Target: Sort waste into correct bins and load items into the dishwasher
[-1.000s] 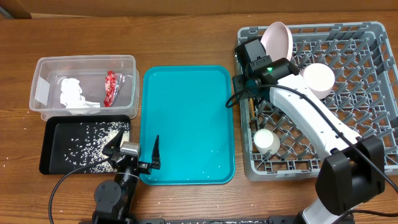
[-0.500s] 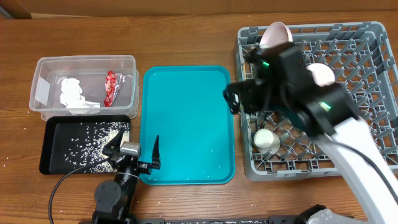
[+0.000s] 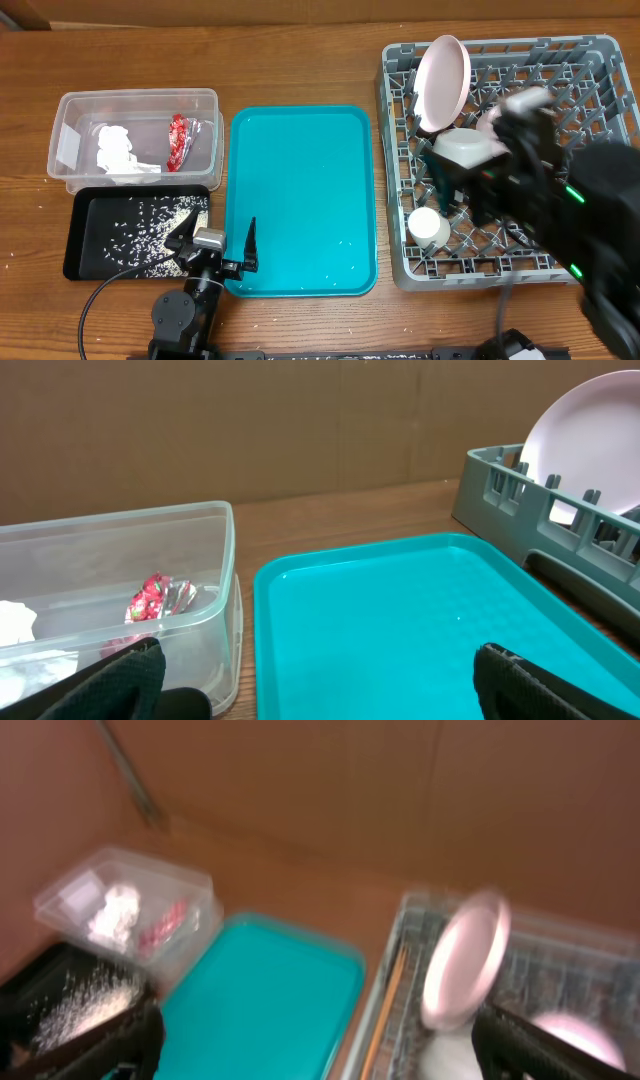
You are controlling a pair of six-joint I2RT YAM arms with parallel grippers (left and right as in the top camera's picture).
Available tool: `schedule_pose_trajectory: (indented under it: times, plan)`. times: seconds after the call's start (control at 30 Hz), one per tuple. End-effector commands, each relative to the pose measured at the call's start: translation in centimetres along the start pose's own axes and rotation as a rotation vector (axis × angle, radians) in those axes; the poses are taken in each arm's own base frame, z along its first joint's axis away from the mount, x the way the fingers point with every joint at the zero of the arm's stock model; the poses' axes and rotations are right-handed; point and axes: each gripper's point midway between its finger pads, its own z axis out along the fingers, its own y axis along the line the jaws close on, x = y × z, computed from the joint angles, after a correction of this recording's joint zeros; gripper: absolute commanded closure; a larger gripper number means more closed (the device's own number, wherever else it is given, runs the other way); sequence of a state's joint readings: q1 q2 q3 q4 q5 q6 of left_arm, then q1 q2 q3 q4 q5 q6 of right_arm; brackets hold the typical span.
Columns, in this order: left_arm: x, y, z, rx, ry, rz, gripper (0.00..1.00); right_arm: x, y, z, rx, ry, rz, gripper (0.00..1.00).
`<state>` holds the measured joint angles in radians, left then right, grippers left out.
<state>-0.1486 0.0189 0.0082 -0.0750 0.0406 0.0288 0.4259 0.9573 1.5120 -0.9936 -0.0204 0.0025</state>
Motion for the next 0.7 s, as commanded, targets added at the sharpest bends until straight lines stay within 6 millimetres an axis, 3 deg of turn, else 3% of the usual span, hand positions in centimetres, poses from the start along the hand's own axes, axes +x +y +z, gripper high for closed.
schedule_pose_trajectory:
  times: [0.0, 0.1, 0.27, 0.4, 0.67]
  plan:
    - [0.1, 0.2, 0.0, -0.012, 0.001, -0.008, 0.0, 0.4, -1.6, -1.4, 0.056, -0.113, -0.05, 0.0]
    - [0.1, 0.2, 0.0, -0.012, 0.001, -0.008, 0.0, 2.8, -2.4, -0.8, 0.055, -0.141, -0.035, 0.0]
    - [0.1, 0.2, 0.0, -0.012, 0.001, -0.008, 0.0, 9.1, -3.9, 1.7, 0.049, -0.175, -0.01, 0.0]
    - [0.1, 0.2, 0.0, -0.012, 0.001, -0.008, 0.0, 12.9, -3.9, 2.5, 0.03, -0.235, -0.02, 0.0]
    - [0.1, 0.2, 0.0, -0.012, 0.001, -0.008, 0.0, 19.3, -5.0, 4.2, 0.063, -0.282, -0.024, 0.0]
